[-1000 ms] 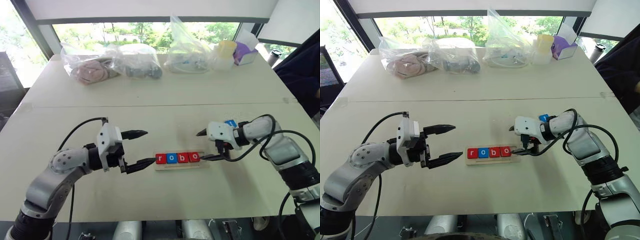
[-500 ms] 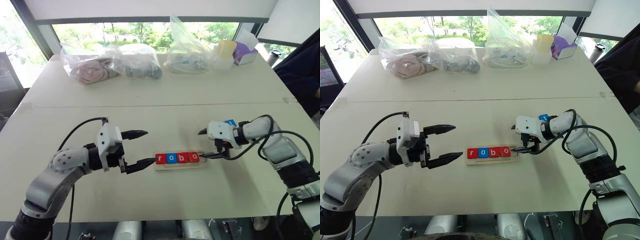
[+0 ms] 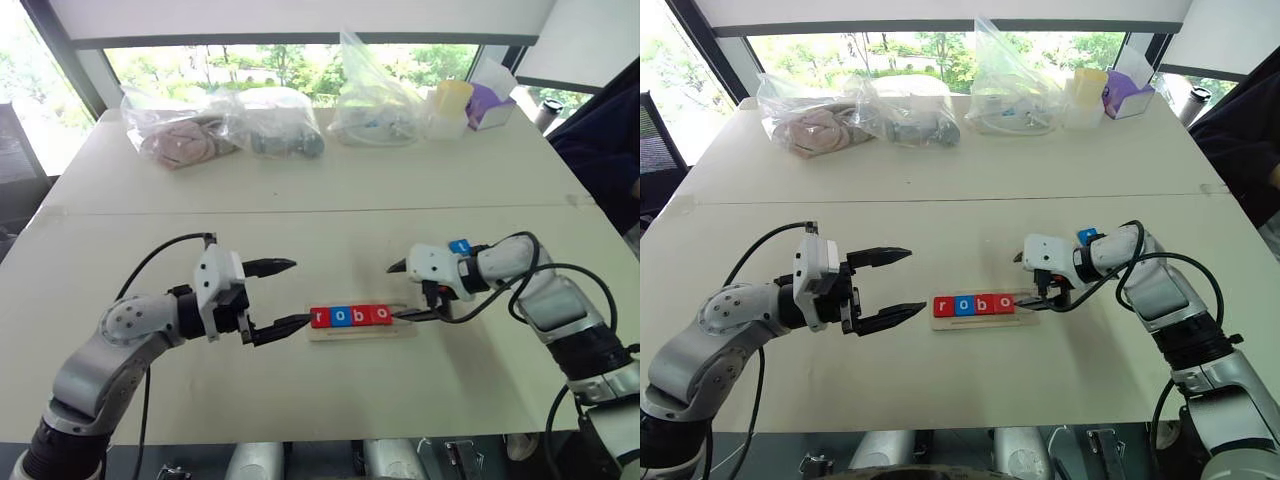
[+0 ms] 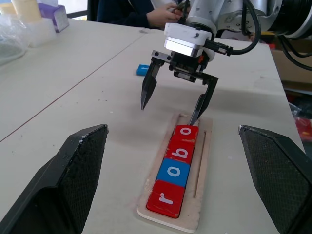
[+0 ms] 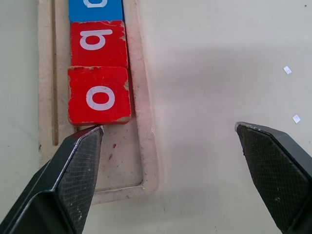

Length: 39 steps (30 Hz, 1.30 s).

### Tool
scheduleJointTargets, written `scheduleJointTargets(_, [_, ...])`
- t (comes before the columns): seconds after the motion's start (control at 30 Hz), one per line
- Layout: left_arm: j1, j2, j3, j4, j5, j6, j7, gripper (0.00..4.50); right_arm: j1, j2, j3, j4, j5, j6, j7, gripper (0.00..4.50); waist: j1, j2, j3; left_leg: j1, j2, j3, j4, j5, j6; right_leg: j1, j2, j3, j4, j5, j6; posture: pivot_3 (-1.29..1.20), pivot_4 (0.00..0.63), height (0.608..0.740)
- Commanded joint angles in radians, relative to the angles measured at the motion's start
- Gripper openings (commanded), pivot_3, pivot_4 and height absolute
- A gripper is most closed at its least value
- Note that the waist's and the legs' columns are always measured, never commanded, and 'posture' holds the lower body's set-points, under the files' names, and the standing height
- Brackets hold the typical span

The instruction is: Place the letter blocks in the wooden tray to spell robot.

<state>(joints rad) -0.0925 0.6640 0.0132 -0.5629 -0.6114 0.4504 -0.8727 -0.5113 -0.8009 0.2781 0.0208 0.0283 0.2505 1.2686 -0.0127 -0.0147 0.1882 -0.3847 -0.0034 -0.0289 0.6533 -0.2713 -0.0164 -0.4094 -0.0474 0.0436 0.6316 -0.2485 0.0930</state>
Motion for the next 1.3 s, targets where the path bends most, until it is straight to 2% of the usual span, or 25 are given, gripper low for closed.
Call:
scheduleJointTargets(0.03, [-0.010,-0.003,0.001,-0.018,-0.005,-0.005,0.001,4.50,-0.002,0.006,-0.013,-0.039,0.021,0.004,0.001,4.44,0.000,0.000,0.000,0.000,0.000,0.000,0.000,0.000,0.000,0.000,0.000,0.000,0.000,0.000,0.000,0.00,0.150,0.740])
scheduleJointTargets(0.3, [-0.007,-0.005,0.002,-0.022,-0.006,-0.004,0.010,4.50,-0.016,-0.050,-0.042,-0.002,-0.028,-0.058,-0.021,4.44,0.001,0.000,0.000,0.000,0.000,0.000,0.000,0.000,0.000,0.000,0.000,0.000,0.000,0.000,0.000,0.00,0.150,0.740])
scheduleJointTargets(0.5, [-0.016,-0.014,-0.007,-0.011,0.003,-0.011,0.012,4.50,-0.007,-0.057,-0.144,-0.020,0.053,0.049,-0.066,4.44,0.000,0.000,0.000,0.000,0.000,0.000,0.000,0.000,0.000,0.000,0.000,0.000,0.000,-0.001,-0.001,0.00,0.150,0.740])
scheduleJointTargets(0.6, [-0.019,-0.021,-0.011,-0.010,0.007,-0.011,0.011,4.50,-0.017,-0.022,-0.201,-0.002,0.069,0.118,-0.155,4.44,-0.001,0.000,0.000,0.000,0.000,0.000,0.000,0.000,0.000,0.000,0.000,0.000,0.000,0.000,-0.001,0.00,0.150,0.740])
scheduleJointTargets(0.97, [-0.026,-0.028,-0.020,0.003,0.013,-0.018,-0.002,4.50,-0.026,0.130,-0.367,0.041,0.002,0.543,-0.668,4.44,0.001,0.000,0.000,-0.002,-0.001,0.000,0.000,0.000,0.000,-0.001,-0.001,0.001,0.000,0.000,-0.001,0.00,0.150,0.740])
scheduleJointTargets(1.13, [-0.032,-0.028,-0.021,0.011,0.012,-0.019,-0.009,4.50,-0.005,0.154,-0.392,0.027,0.007,0.619,-0.751,4.44,0.000,0.000,0.000,-0.002,0.000,0.000,0.000,0.000,0.000,-0.001,0.000,0.001,0.000,0.000,-0.001,0.00,0.150,0.740])
scheduleJointTargets(1.3, [-0.040,-0.028,-0.024,0.019,0.014,-0.023,-0.015,4.50,-0.003,0.170,-0.397,0.063,0.037,0.686,-0.773,4.44,-0.001,0.000,0.000,-0.002,0.000,0.000,0.000,0.000,0.000,-0.001,0.001,0.001,0.000,0.000,0.000,0.00,0.150,0.740])
